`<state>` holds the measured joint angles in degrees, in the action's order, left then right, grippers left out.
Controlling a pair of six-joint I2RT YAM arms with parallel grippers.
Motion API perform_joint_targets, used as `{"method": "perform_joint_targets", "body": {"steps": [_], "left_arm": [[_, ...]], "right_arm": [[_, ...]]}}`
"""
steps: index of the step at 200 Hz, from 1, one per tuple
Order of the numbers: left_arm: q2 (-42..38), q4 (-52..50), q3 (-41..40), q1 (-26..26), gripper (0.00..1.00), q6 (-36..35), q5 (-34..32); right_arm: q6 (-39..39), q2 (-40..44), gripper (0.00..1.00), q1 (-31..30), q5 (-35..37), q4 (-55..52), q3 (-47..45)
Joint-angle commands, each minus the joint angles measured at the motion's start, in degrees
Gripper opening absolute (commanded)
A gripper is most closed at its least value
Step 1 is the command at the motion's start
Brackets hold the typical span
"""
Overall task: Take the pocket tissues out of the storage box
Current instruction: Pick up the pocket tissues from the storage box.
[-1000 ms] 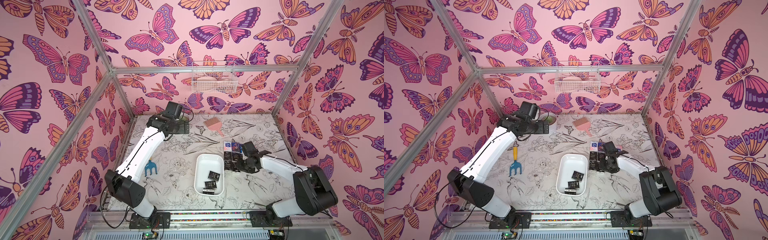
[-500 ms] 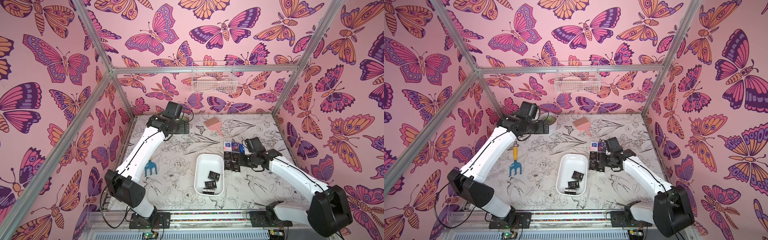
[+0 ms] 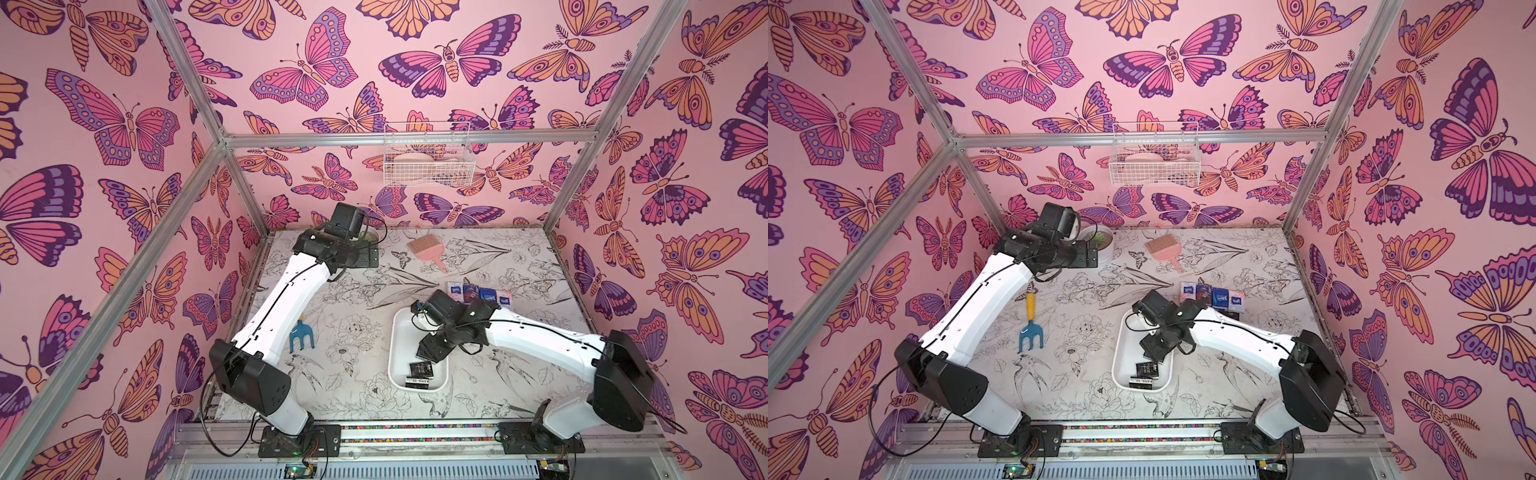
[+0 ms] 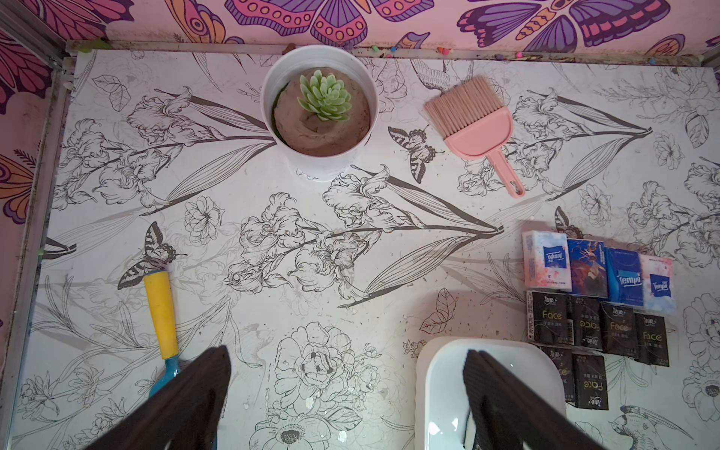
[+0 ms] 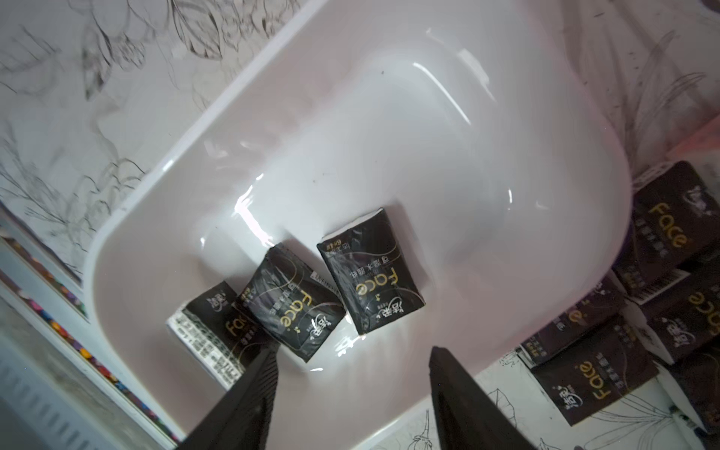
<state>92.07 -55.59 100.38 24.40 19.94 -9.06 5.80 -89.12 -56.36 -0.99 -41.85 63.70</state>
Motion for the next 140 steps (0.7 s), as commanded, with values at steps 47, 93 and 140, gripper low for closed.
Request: {"method": "perform_joint_targets", "body": {"steps": [47, 93, 140], "left_arm": [[-0.6, -1.4, 0.5, -0.3, 1.0, -0.9, -1.1], [-1.0, -1.4, 0.1, -0.8, 1.0, -1.1, -1.1], [-1.5, -1.5, -0.6, -1.4, 1.0, -1.2, -1.0]], "right_arm": [[-9.7, -7.7, 0.71, -0.8, 3.5, -0.8, 3.1], [-10.1, -14.0, 0.7, -0.8, 5.2, -0.7, 5.6], [-7.9, -19.9, 0.57, -0.6, 6.1, -0.4, 8.2]]}}
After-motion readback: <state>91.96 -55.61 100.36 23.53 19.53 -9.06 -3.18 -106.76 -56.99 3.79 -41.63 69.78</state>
